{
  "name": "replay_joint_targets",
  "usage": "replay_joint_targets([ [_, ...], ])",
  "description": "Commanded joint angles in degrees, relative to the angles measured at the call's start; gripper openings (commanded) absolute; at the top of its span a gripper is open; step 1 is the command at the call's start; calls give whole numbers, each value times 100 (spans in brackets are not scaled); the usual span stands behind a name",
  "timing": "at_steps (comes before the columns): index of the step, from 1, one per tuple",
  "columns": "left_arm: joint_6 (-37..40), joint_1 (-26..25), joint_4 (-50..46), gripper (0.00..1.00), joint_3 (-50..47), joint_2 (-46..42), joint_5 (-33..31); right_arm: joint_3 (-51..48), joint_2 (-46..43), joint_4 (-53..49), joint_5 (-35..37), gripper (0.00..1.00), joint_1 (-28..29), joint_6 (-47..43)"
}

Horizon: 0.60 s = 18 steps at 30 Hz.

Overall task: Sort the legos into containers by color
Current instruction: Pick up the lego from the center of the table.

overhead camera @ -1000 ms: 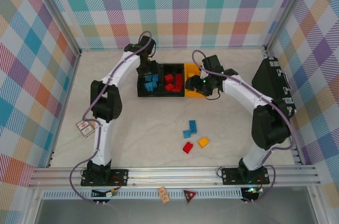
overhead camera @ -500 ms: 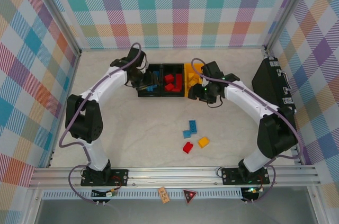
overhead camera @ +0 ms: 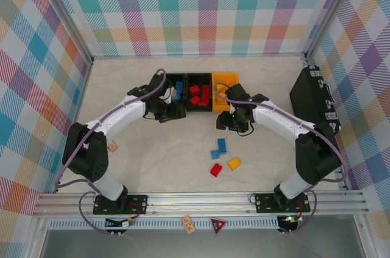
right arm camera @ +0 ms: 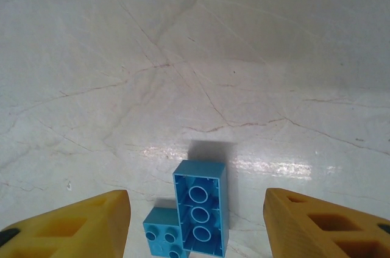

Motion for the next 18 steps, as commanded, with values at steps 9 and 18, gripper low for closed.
replay_joint_targets([
  [9, -263, -320, 317, 54, -971, -540, -8, -519, -99, -34, 164, 60, 353, 361],
  [18, -456, -379, 368, 54, -1537, -873, -81, -469, 457, 103, 175, 59, 593, 422],
])
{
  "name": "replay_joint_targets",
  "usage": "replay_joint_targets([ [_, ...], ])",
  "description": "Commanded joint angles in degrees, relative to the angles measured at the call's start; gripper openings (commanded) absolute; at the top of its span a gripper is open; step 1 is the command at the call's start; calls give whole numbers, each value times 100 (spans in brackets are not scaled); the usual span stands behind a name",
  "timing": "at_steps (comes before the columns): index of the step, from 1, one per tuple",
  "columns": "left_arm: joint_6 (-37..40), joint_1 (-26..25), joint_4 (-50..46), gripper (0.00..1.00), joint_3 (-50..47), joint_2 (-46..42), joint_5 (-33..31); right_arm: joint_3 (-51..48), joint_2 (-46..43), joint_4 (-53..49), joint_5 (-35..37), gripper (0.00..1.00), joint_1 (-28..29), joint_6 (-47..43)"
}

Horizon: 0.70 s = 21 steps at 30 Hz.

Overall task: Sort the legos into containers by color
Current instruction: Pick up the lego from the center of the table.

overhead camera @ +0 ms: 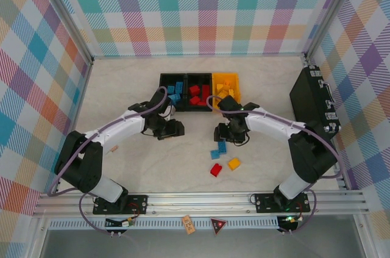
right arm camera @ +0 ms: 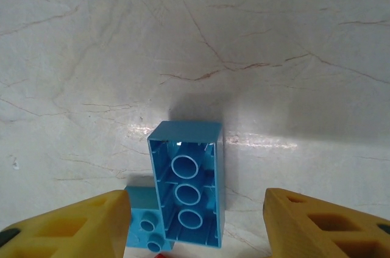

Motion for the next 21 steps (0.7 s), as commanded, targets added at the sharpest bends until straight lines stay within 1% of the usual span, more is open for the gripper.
replay_joint_targets([
  [1, -160, -73, 69, 54, -222, -261, -58, 39, 285, 29, 36, 59, 62, 102],
  [7, -261, -75, 110, 54, -441, -395, -71, 226, 667, 46, 80, 54, 167, 67],
  [12, -311, -88, 165, 54, -477, -374, -75, 330, 777, -24, 194, 42, 186, 53],
  [15, -356, -91, 202, 54, -489, -400, -82, 411, 745, -95, 238, 32, 186, -9],
  [18, -450, -90, 257, 54, -503, -462, -147, 598, 702, -201, 292, 24, 186, -115],
  [21, -565, -83, 324, 54, -515, -524, -232, 864, 698, -309, 323, 21, 186, -221],
])
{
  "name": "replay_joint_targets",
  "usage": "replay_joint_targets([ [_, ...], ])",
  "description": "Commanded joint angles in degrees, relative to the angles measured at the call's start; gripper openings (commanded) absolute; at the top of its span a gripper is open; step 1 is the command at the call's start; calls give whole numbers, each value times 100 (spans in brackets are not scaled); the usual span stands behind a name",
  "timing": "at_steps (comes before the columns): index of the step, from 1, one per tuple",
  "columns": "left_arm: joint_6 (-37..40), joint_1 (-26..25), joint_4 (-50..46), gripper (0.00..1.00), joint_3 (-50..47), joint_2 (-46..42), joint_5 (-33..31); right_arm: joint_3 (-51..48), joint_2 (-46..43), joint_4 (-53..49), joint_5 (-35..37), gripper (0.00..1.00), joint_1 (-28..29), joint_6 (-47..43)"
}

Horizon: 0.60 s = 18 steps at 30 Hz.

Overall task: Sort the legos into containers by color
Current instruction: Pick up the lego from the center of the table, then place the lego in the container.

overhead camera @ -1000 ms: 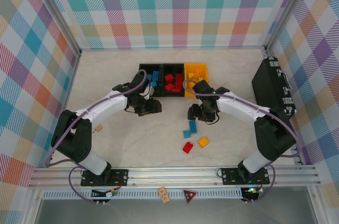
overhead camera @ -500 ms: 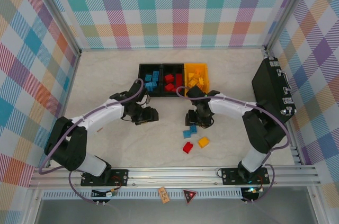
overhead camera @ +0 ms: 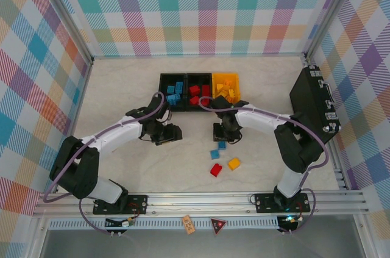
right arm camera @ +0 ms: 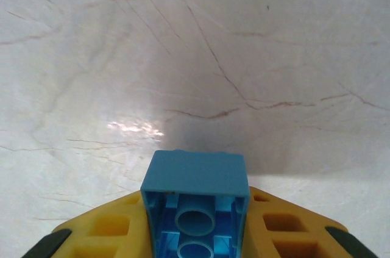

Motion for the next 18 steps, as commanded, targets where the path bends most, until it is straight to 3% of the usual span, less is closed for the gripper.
replay_joint_targets([
  [1, -224, -43, 173, 54, -72, -229, -143, 400, -43, -265, 89, 21, 28, -202],
  [10, -426, 140, 291, 54, -203, -584, -271, 1688, 315, -372, -37, 21, 30, -553],
  [18, -519, 541, 207, 56, -336, -1060, -338, 3537, 1249, -606, -319, 21, 30, -894],
])
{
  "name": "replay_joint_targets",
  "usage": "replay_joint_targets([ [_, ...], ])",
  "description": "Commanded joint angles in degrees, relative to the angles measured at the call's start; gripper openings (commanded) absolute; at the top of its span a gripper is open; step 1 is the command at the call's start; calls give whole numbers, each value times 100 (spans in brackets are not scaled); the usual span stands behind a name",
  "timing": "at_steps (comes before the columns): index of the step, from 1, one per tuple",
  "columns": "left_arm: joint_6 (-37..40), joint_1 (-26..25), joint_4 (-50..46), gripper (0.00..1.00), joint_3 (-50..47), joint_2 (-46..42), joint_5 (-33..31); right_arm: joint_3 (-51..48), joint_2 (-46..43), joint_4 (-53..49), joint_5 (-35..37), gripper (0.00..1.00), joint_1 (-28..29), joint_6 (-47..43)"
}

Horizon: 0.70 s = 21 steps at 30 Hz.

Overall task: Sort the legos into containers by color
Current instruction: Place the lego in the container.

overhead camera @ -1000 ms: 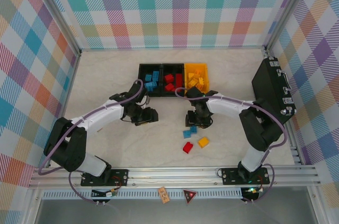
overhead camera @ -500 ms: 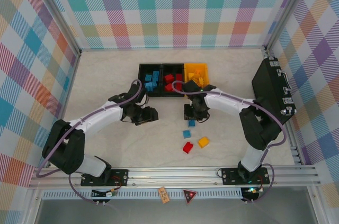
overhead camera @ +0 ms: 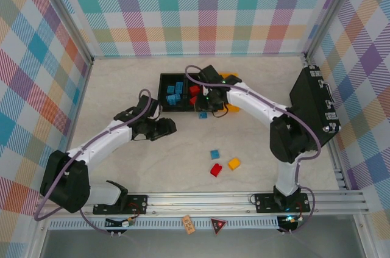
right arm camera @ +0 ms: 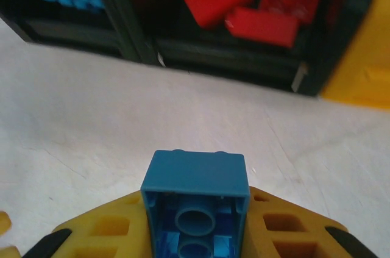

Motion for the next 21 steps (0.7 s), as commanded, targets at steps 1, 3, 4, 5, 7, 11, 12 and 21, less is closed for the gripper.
replay_joint_targets([
  [1, -144, 125, -57, 56, -127, -338, -128, 767, 399, -295, -232, 21, 35, -275],
  [3, -189, 203, -95, 56, -180, -487, -178, 1223, 691, -386, -305, 21, 30, -320],
  [4, -211, 239, -120, 56, -214, -563, -199, 1507, 855, -439, -347, 21, 31, -337],
  [5, -234, 272, -145, 56, -242, -633, -217, 1696, 982, -481, -383, 21, 30, -349],
  [7, -290, 327, -179, 57, -303, -753, -261, 2204, 1335, -576, -447, 21, 30, -360],
  [11, -382, 380, -249, 57, -364, -929, -355, 3239, 2025, -823, -546, 21, 30, -349],
  [12, -395, 389, -267, 57, -366, -959, -381, 3555, 2209, -895, -555, 21, 23, -350],
  [21, -449, 416, -334, 57, -380, -996, -363, 5428, 3529, -1176, -652, 25, -96, -199],
])
